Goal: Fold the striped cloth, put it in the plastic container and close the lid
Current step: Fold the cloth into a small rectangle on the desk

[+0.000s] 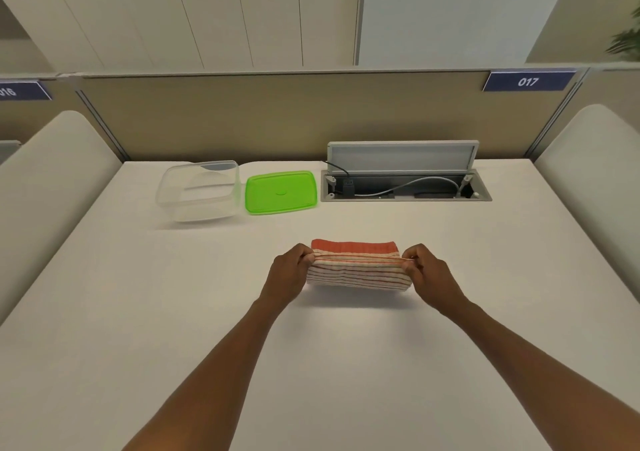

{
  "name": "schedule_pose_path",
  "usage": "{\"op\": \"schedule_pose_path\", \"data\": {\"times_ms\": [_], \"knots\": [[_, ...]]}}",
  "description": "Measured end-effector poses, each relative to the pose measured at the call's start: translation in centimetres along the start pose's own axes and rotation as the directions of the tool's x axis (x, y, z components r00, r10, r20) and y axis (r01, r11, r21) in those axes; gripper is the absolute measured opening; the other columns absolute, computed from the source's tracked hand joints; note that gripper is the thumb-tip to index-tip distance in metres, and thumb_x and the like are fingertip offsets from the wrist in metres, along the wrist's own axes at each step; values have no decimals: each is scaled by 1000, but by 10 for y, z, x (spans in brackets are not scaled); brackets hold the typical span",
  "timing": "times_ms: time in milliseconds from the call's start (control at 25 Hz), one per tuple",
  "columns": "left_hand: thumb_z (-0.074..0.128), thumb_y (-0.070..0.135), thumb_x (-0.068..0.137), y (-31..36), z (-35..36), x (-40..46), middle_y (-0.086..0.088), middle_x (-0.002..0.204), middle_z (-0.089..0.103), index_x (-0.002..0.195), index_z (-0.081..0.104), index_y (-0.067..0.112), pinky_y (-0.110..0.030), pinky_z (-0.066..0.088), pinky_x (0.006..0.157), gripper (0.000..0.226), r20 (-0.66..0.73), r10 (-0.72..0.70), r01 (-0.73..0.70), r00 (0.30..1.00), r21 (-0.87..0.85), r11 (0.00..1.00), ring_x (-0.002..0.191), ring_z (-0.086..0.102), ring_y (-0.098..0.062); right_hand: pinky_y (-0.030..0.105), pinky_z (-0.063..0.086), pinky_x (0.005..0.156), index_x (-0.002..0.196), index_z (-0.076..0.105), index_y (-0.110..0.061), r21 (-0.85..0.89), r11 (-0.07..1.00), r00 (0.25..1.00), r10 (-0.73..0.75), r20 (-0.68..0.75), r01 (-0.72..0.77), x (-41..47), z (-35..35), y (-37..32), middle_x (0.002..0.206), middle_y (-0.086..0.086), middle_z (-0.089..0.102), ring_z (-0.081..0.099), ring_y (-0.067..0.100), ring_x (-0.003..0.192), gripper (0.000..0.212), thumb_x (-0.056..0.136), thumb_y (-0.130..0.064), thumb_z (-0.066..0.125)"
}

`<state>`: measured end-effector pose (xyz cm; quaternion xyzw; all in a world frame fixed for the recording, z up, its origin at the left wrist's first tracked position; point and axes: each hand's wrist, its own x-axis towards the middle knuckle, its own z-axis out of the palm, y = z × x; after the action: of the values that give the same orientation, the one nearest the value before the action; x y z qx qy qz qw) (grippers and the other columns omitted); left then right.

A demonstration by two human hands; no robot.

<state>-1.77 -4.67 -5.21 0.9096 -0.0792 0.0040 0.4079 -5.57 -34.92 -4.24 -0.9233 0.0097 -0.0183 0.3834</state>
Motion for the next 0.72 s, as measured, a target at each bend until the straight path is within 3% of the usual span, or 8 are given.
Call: {"op": "schedule_pose_path", "data": {"times_ms": [200, 320, 440, 720], "knots": [[48, 27, 100, 1, 16, 27, 3, 80, 68, 96, 62, 15, -32, 46, 69, 19, -64, -85, 77, 994, -116, 990, 74, 61, -17, 8, 39, 47, 102, 50, -16, 40, 993, 993, 111, -50, -109, 33, 7, 3, 84, -5, 61, 59, 1, 72, 7, 99, -18, 44], [57, 34, 95, -3, 20, 35, 2, 80, 70, 103, 63, 21, -31, 50, 72, 16, 2, -127, 125, 992, -172, 977, 74, 65, -15, 10, 40, 51, 102, 48, -19, 52, 986, 986, 163, -47, -160, 51, 13, 7, 87, -4, 61, 63, 10, 73, 6, 100, -24, 44], [69, 26, 85, -8, 20, 45, 2, 75, 70, 102, 65, 22, -26, 47, 67, 18, 21, -165, 166, 986, -121, 979, 74, 67, -14, 16, 47, 55, 104, 47, -21, 28, 981, 981, 192, -40, -191, 63, 16, 11, 93, -1, 62, 65, 19, 80, 10, 99, -29, 48], [68, 29, 83, -12, 35, 66, 8, 76, 69, 88, 67, 26, -26, 43, 69, 6, -12, -213, 213, 977, 37, 976, 73, 62, -10, 26, 53, 66, 95, 52, -23, -54, 968, 968, 242, -64, -246, 88, 19, 23, 92, -3, 66, 66, 18, 78, 12, 95, -35, 56]]}}
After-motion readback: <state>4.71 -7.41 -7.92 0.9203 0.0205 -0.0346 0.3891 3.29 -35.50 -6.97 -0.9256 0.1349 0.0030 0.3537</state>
